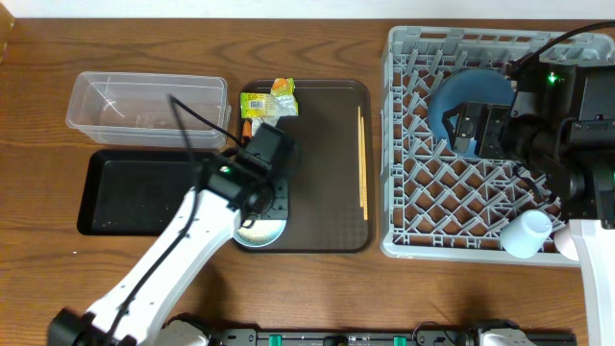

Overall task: Sort waste into correct bins and load items into the dishwasher rack
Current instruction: 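Lower left gripper to the light-blue rice bowl and grasp its rim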

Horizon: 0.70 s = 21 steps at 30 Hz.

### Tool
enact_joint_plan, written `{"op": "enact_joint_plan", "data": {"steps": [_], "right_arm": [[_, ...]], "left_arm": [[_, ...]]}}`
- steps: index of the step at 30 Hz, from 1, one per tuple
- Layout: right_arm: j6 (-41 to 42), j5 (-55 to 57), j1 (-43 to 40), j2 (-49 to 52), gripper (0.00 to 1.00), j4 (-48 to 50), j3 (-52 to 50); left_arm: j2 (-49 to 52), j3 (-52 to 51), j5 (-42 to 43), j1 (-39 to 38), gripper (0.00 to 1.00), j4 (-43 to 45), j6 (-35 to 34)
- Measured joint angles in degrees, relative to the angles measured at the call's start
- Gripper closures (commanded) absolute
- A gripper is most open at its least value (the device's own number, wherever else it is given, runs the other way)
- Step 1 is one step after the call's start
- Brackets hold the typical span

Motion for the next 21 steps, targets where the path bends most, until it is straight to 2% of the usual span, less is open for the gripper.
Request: {"op": "enact_joint_plan", "data": {"steps": [9,21], "right_arm": [[0.2,-0.1,-0.3,0.0,0.01,0.0,0.0],[0.8,-0.1,-0.3,0.0,0.01,-0.7,0.0]], "left_arm": [[9.6,-1.6,3.2,-5.2,0.72,4.3,0.7],[14.5,-1.6,1.8,-6.6,0.72,4.9,0.7]]}}
